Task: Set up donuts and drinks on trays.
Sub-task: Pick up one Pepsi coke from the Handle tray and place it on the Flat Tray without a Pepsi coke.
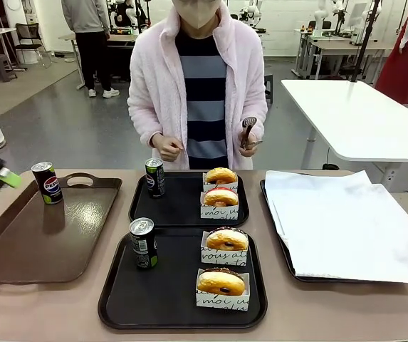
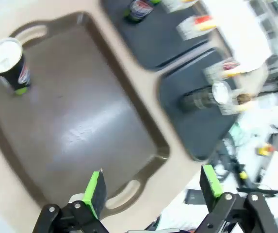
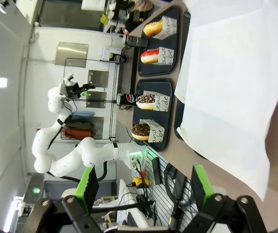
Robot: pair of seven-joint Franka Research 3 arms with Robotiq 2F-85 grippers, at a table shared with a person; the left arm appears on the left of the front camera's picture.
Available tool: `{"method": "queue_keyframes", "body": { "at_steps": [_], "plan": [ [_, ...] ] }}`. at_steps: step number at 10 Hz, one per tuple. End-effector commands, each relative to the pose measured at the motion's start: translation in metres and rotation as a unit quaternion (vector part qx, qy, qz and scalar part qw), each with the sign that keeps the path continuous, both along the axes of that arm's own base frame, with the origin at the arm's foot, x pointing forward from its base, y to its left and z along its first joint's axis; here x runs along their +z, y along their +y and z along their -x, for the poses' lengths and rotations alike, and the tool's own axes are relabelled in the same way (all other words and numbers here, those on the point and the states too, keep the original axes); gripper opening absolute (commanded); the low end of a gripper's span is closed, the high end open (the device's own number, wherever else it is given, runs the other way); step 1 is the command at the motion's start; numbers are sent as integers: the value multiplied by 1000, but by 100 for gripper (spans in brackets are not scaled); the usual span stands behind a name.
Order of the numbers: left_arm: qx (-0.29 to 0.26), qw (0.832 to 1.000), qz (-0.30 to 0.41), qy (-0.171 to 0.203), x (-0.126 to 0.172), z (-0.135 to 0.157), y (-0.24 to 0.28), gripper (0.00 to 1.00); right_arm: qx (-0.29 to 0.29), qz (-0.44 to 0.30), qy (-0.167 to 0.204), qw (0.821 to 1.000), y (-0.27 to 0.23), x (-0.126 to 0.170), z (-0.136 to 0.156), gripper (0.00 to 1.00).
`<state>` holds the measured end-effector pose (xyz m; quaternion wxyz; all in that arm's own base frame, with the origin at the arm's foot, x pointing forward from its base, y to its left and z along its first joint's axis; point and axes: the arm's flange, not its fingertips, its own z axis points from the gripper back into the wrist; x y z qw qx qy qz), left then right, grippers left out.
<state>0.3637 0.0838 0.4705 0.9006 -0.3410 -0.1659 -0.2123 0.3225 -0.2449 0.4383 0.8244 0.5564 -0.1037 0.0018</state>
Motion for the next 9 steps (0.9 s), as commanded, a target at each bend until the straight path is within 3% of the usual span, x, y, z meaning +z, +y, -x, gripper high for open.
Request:
{"method": "queue_keyframes", "body": {
  "at_steps": [1,4,9],
  "plan": [
    [-29,981,189,41,-11,5,52,100,1,2,-2,1000,1,0,1,100],
    [21,949,304,80,-41,21,120,100,1,2,-2,1000,1,0,1,100],
    [106,947,281,117,-59,22,166,100,1,2,-2,1000,1,0,1,100]
  ]
}}
